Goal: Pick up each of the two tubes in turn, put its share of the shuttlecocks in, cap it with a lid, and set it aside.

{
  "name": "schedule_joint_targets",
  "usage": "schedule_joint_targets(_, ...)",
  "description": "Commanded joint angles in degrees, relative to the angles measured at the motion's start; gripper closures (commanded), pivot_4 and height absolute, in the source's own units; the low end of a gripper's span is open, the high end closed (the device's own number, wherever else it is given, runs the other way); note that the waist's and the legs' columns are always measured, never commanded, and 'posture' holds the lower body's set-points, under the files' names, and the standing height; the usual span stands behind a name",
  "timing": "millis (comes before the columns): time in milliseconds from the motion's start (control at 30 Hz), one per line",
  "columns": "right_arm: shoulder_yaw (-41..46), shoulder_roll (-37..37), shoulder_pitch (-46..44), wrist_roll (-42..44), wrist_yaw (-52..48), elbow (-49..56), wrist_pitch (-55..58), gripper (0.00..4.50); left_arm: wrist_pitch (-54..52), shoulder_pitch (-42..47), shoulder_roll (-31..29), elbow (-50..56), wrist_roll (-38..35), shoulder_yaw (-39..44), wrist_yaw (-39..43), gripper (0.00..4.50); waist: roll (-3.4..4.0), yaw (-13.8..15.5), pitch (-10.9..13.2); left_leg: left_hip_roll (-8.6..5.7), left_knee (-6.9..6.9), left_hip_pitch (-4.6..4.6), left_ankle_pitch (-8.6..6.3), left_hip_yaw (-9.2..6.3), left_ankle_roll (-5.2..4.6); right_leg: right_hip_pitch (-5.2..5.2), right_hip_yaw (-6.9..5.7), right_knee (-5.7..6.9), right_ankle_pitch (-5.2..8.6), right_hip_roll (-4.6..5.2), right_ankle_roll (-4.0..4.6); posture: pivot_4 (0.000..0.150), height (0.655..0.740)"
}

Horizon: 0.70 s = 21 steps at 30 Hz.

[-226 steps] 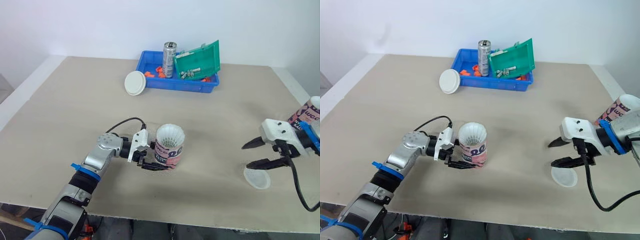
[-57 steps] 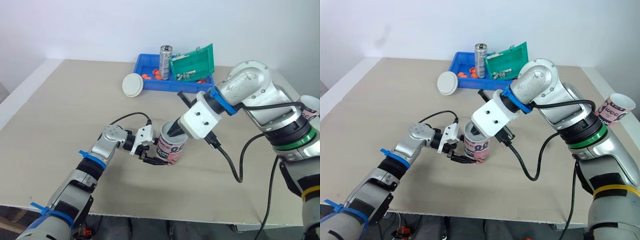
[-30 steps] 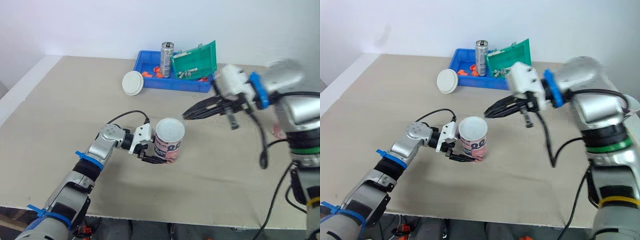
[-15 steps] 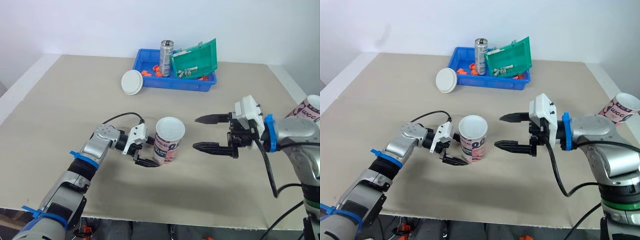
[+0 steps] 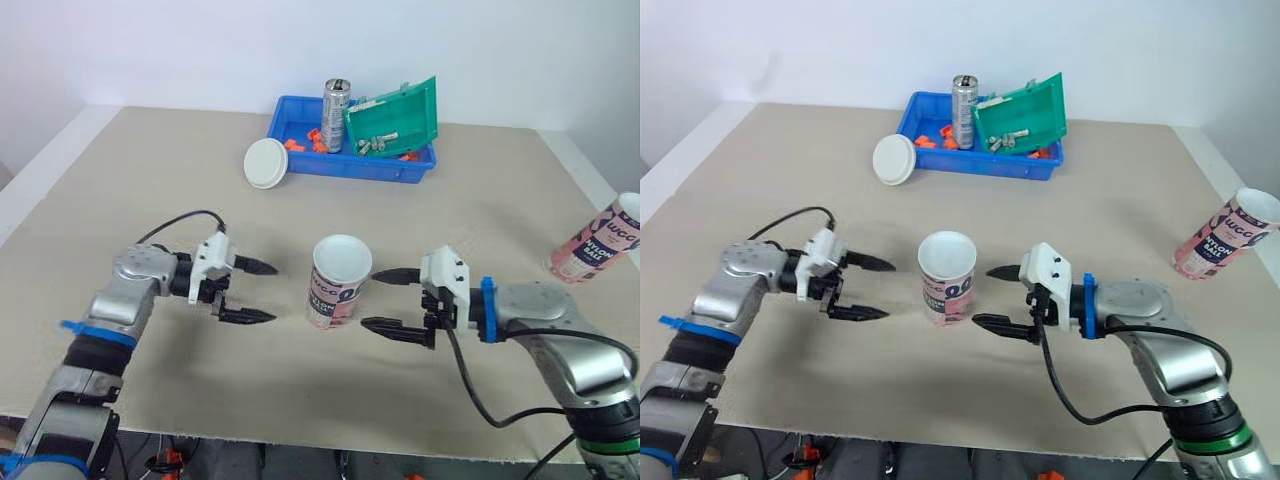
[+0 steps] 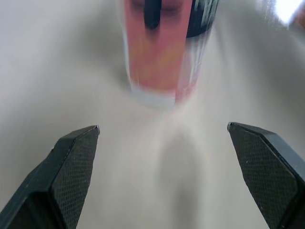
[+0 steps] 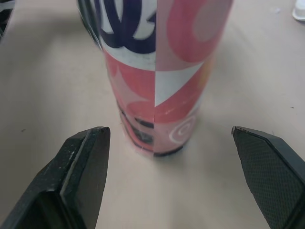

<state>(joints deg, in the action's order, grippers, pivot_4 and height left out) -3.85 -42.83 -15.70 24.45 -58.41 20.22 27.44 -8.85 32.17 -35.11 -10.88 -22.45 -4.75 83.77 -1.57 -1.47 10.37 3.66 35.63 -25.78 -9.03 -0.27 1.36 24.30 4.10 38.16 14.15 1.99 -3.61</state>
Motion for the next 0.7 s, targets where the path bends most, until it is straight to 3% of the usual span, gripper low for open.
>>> schedule_joint_targets(33,-1.2,2.4,-1.2,-0.4,0.4,-0.8,-2.2,0.11,-5.7,-3.1,-2.2,11.4,-6.6,5.3,-3.0,0.00,-0.03,0.0,0.0,0.01,0.02,0.00,0.00,0.00,0.00,0.00,0.00,-0.01,0.00,-0.01,0.01,0.150,0.7061)
schedule_joint_targets(333,-4.4,7.7,-5.1,-1.8,0.0,-5.4,-4.7,0.11,-12.4,-8.5,-5.3,22.4,-12.9,10.2,-8.4,0.00,-0.04,0.0,0.0,0.03,0.14,0.04,0.02,-0.03,0.02,-0.07,-0.01,0.02,-0.06,-0.05,0.10,0.150,0.7061)
schedule_joint_targets(700,-7.4,13.5,-10.1,-4.7,-0.5,-12.5,-8.8,0.11,-14.2,-9.8,-6.4,24.9,-13.6,10.1,-10.8,0.00,-0.04,0.1,0.0,0.04,0.19,0.06,0.02,-0.02,0.02,-0.10,0.00,0.02,-0.10,-0.07,0.11,0.150,0.7061)
